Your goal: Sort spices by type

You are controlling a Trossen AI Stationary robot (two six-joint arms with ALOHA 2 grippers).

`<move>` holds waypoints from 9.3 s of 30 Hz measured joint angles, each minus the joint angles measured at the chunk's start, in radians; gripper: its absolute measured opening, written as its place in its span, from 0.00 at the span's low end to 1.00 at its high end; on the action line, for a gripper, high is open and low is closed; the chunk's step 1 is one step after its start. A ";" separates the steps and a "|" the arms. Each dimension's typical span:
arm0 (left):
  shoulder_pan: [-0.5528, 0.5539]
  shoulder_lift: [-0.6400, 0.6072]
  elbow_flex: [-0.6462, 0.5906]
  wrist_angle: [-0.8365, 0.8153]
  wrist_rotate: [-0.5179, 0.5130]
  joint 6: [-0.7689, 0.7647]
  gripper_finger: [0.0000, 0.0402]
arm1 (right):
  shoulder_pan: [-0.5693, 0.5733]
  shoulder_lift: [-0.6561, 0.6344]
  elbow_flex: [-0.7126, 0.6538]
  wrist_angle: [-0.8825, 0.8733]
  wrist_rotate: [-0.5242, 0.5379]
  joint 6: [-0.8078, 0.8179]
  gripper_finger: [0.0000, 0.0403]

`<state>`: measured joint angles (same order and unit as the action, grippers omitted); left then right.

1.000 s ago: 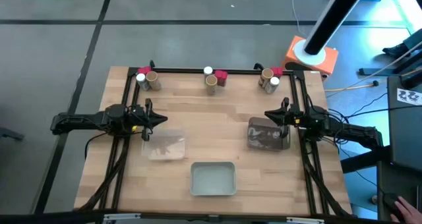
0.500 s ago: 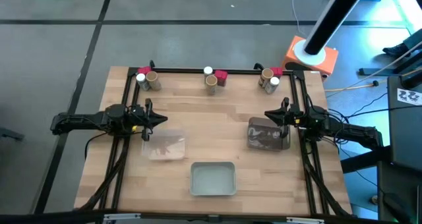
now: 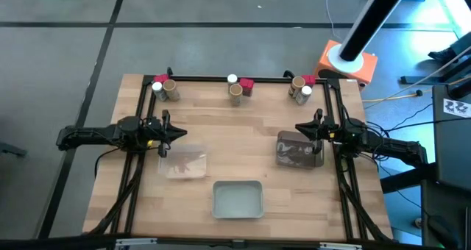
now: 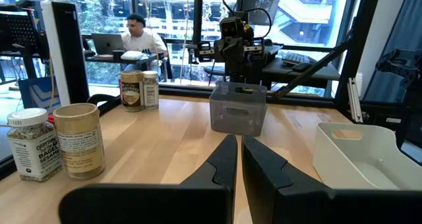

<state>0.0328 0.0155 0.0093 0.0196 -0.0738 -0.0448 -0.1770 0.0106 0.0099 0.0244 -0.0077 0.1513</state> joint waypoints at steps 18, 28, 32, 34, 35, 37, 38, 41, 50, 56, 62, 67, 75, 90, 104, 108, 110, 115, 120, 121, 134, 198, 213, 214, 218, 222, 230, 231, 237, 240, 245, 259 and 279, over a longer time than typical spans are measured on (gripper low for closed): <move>0.003 0.000 0.000 0.000 0.002 0.389 0.03 | 0.000 0.000 0.000 0.001 0.000 0.000 0.08; 0.003 0.000 0.000 0.000 0.000 0.389 0.03 | 0.000 0.000 0.000 0.084 0.054 0.025 0.08; 0.003 0.000 0.000 0.009 0.000 0.349 0.03 | 0.000 0.001 0.008 0.107 0.179 0.025 0.08; 0.003 0.000 0.000 0.027 -0.001 0.306 0.03 | 0.000 0.019 0.020 0.098 0.262 0.008 0.08; 0.003 0.000 0.000 0.034 -0.001 0.282 0.03 | 0.000 0.030 0.029 0.098 0.295 -0.004 0.08; 0.003 0.000 0.000 0.042 -0.001 0.245 0.03 | 0.000 0.057 0.057 0.103 0.356 -0.033 0.08; 0.003 0.000 0.000 0.046 -0.001 0.235 0.03 | 0.000 0.076 0.070 0.104 0.379 -0.052 0.08; 0.003 0.000 0.000 0.050 -0.001 0.189 0.03 | 0.000 0.150 0.119 0.090 0.445 -0.082 0.08; 0.003 0.000 0.000 0.150 -0.109 0.132 0.03 | -0.002 0.446 0.424 -0.165 0.752 -0.190 0.08; 0.003 0.000 0.000 0.151 -0.125 0.193 0.03 | -0.098 0.631 0.632 -0.356 0.717 -0.214 0.08; 0.003 0.000 0.000 0.156 -0.126 0.229 0.03 | -0.296 0.800 0.752 -0.451 0.608 -0.262 0.08; 0.003 0.000 0.000 0.153 -0.125 0.223 0.03 | -0.472 0.929 0.855 -0.572 0.448 -0.261 0.08; 0.003 0.000 0.000 0.148 -0.125 0.232 0.03 | -0.663 1.120 0.985 -0.771 0.310 -0.228 0.09; 0.003 0.000 0.000 0.148 -0.125 0.232 0.03 | -0.760 1.245 1.006 -0.881 0.121 -0.223 0.71; 0.003 0.000 0.000 0.148 -0.125 0.244 0.03 | -0.759 1.272 0.955 -0.813 0.121 -0.200 0.87; 0.003 0.000 0.000 0.148 -0.125 0.239 0.03 | -0.760 1.306 0.944 -0.770 0.120 -0.200 0.85; 0.003 0.000 0.000 0.148 -0.125 0.233 0.03 | -0.759 1.324 0.944 -0.768 0.119 -0.193 0.84; 0.003 0.000 0.000 0.148 -0.125 0.225 0.03 | -0.759 1.379 0.944 -0.778 0.123 -0.171 0.81; 0.003 0.000 0.000 0.148 -0.125 0.224 0.03 | -0.759 1.423 0.944 -0.774 0.129 -0.171 0.79; 0.003 0.000 0.000 0.148 -0.125 0.224 0.03 | -0.759 1.428 0.944 -0.774 0.129 -0.171 0.78; 0.003 0.000 0.000 0.148 -0.125 0.224 0.03 | -0.759 1.436 0.944 -0.769 0.122 -0.184 0.51; 0.003 0.000 0.000 0.142 -0.125 0.254 0.03 | 0.141 0.993 0.944 -1.027 -0.012 0.079 0.51; 0.003 0.000 0.000 0.141 -0.125 0.240 0.03 | 0.170 1.155 0.864 -0.881 0.062 0.026 0.51; 0.003 0.000 0.000 0.141 -0.125 0.240 0.03 | 0.170 1.155 0.843 -0.861 0.064 0.025 0.51; 0.003 0.000 0.000 0.141 -0.125 0.251 0.03 | 0.170 1.155 0.775 -0.805 0.068 0.026 0.51; 0.003 0.000 0.000 0.141 -0.125 0.254 0.03 | 0.170 1.155 0.734 -0.741 0.068 0.026 0.52; 0.003 0.000 0.000 0.141 -0.125 0.251 0.03 | 0.170 1.154 0.725 -0.721 0.083 0.036 0.52; 0.003 0.000 0.000 0.141 -0.125 0.251 0.03 | 0.170 1.154 0.725 -0.720 0.092 0.037 0.52; 0.003 0.000 0.000 0.141 -0.125 0.250 0.03 | 0.170 1.154 0.725 -0.720 0.125 0.067 0.52; 0.003 0.000 0.000 0.141 -0.125 0.250 0.03 | 0.170 1.154 0.725 -0.724 0.137 0.079 0.53; 0.003 0.000 0.000 0.170 -0.125 0.251 0.03 | 0.170 1.154 0.725 -0.718 0.143 0.106 0.62; 0.003 0.000 0.022 0.208 -0.186 0.183 0.24 | 0.170 1.132 0.933 -0.900 0.170 0.020 0.86; 0.133 0.428 0.537 -0.283 -0.402 0.057 0.67 | 0.170 1.135 0.923 -0.648 0.278 -0.134 0.86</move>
<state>0.1661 0.4439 0.5459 -0.2637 -0.4761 0.0122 -0.0067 1.1454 0.9329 -0.6234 0.2705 0.0171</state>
